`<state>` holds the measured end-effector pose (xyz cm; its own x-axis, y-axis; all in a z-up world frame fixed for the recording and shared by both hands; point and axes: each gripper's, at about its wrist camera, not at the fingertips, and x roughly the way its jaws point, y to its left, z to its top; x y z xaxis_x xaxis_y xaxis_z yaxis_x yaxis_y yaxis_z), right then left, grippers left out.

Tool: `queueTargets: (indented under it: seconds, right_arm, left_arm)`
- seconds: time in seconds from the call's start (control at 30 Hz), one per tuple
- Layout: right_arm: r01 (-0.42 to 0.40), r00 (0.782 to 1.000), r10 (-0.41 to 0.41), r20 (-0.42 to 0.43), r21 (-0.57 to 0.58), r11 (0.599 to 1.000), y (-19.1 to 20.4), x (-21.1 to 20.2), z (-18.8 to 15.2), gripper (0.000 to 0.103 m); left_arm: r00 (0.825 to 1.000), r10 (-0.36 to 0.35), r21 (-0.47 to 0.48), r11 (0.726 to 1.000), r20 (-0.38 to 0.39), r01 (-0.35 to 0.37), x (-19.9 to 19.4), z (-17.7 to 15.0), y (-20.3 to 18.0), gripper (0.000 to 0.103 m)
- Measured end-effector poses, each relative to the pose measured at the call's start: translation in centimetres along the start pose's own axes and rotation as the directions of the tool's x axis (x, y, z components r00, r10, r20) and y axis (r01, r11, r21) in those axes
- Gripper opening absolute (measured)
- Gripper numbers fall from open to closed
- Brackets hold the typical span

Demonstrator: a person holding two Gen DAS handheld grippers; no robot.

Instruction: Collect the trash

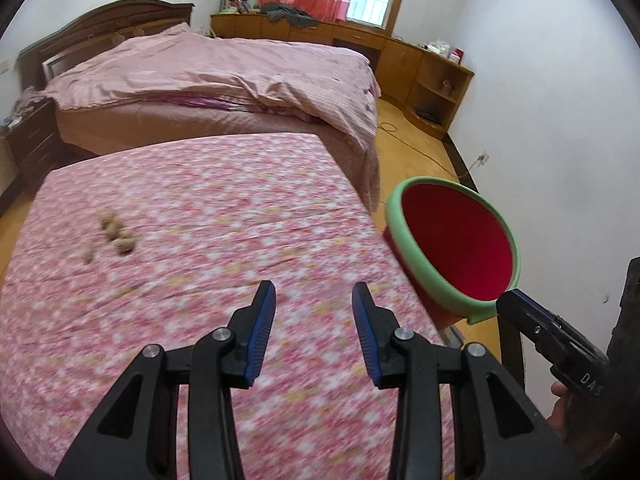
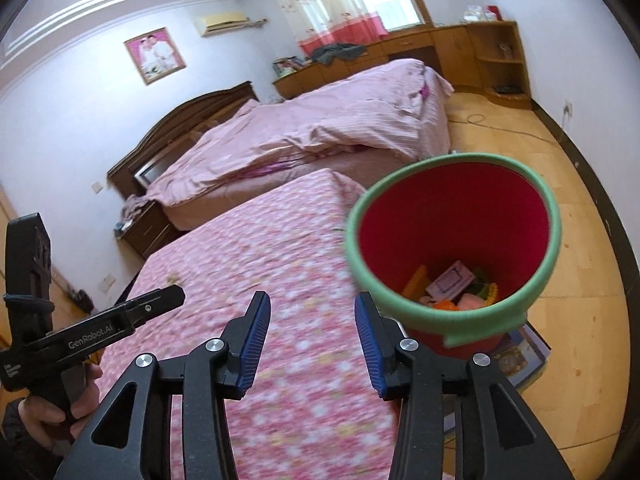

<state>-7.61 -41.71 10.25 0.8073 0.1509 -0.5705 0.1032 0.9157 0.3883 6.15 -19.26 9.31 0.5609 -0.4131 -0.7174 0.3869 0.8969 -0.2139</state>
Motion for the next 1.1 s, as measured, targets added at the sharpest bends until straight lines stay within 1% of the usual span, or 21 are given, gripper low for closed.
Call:
queueTargets:
  seconds: [0.1, 0.27, 0.33, 0.37, 0.43, 0.5, 0.57, 0.6, 0.63, 0.77, 0.83, 1.0, 1.1]
  right_arm:
    - [-0.022, 1.0, 0.022, 0.004, -0.036, 0.999, 2.5, -0.5, -0.6, 0.045]
    - [-0.037, 0.999, 0.038, 0.014, -0.085, 0.996, 5.9, -1.2, -1.7, 0.048]
    - [-0.037, 0.999, 0.039, 0.015, -0.106, 0.994, 7.0, -1.5, -2.3, 0.056]
    - [-0.036, 0.999, 0.038, 0.015, -0.115, 0.993, 7.6, -1.5, -2.6, 0.058]
    - [-0.032, 0.999, 0.034, 0.008, -0.139, 0.99, 8.8, -1.5, -3.1, 0.058]
    - [-0.024, 1.0, 0.026, 0.006, -0.162, 0.987, 9.9, -1.4, -3.7, 0.059]
    - [-0.018, 1.0, 0.02, 0.006, -0.186, 0.982, 10.9, -1.4, -4.3, 0.062]
    - [-0.014, 1.0, 0.016, 0.01, -0.194, 0.981, 11.3, -1.5, -4.6, 0.068]
    - [-0.011, 1.0, 0.014, 0.014, -0.201, 0.98, 11.6, -1.5, -4.9, 0.071]
    - [0.005, 0.999, 0.003, 0.038, -0.215, 0.977, 12.5, -1.9, -5.9, 0.073]
    - [0.028, 0.998, -0.014, 0.062, -0.221, 0.975, 12.7, -2.3, -6.4, 0.079]
    - [0.05, 0.994, -0.025, 0.11, -0.237, 0.97, 13.0, -2.9, -7.2, 0.08]
    - [0.063, 0.991, -0.032, 0.129, -0.241, 0.969, 13.1, -3.4, -7.5, 0.08]
  left_arm:
    - [1.0, 0.015, -0.026, 1.0, 0.027, -0.015, -1.8, -0.7, 1.9, 0.039]
    - [0.996, 0.06, -0.058, 0.997, 0.06, -0.056, -4.4, -2.1, 4.6, 0.039]
    - [0.994, 0.079, -0.072, 0.995, 0.07, -0.074, -5.5, -2.7, 5.4, 0.039]
    - [0.993, 0.093, -0.082, 0.993, 0.072, -0.087, -6.1, -3.2, 5.9, 0.04]
    - [0.99, 0.115, -0.098, 0.989, 0.078, -0.107, -7.0, -3.8, 6.6, 0.045]
    - [0.985, 0.146, -0.115, 0.984, 0.09, -0.135, -7.9, -4.4, 7.2, 0.058]
    - [0.978, 0.181, -0.131, 0.977, 0.102, -0.167, -8.7, -5.1, 7.9, 0.06]
    - [0.975, 0.197, -0.137, 0.974, 0.101, -0.182, -8.9, -5.4, 8.2, 0.061]
    - [0.972, 0.211, -0.143, 0.97, 0.1, -0.196, -9.2, -5.7, 8.6, 0.061]
    - [0.966, 0.235, -0.175, 0.961, 0.106, -0.215, -9.9, -6.9, 9.6, 0.061]
    - [0.962, 0.248, -0.183, 0.957, 0.117, -0.224, -10.4, -7.5, 9.9, 0.061]
    - [0.938, 0.298, -0.194, 0.945, 0.178, -0.263, -11.8, -8.6, 9.8, 0.061]
    - [0.925, 0.324, -0.197, 0.938, 0.198, -0.286, -12.2, -9.3, 9.5, 0.061]
